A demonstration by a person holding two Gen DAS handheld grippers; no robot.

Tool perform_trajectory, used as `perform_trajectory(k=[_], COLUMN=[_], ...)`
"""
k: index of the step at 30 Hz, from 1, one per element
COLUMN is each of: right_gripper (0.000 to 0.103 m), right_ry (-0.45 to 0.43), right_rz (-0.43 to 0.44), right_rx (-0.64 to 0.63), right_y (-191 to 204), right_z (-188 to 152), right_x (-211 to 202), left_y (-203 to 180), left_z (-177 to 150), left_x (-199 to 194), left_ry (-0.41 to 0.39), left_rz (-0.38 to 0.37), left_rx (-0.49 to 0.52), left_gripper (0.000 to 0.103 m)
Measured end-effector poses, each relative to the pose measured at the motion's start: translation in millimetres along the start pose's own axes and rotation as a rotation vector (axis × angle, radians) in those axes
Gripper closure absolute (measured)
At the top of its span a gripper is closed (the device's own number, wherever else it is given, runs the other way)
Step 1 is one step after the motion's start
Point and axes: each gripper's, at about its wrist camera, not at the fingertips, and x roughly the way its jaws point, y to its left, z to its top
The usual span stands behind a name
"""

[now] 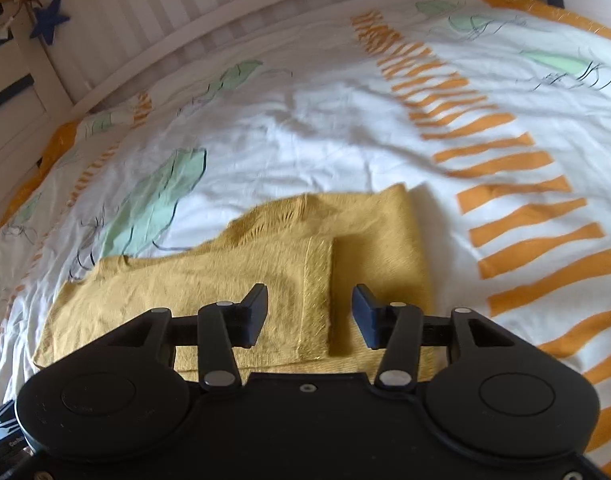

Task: Fold small clothes
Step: 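Open the right gripper to release the sleeve and withdraw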

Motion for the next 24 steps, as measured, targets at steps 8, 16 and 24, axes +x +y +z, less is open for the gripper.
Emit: perform_trajectory(k=[8,16,24], right_gripper=[0.089,0.085,0.034], right_ry=[0.003,0.012,-0.058], right_rz=[-0.029,-0.079,-0.037], right_rx=[-0.133,-0.090,-0.051], right_y=[23.0,14.6,17.9], right_z=[-8.0,-15.0,-16.7], right_x=[0.0,7.2,-32.1], left_y=[-0.1,-1.6,-0.3], left_z=[0.1,0.6,9.9], left_x=[0.2,0.4,2.9], left_ry=[0.000,0.008,0.079], left_rz=[0.000,0.005,-0.064], left_rx=[0.001,0.010,0.046], left_gripper=[0.037,0.037,0.021])
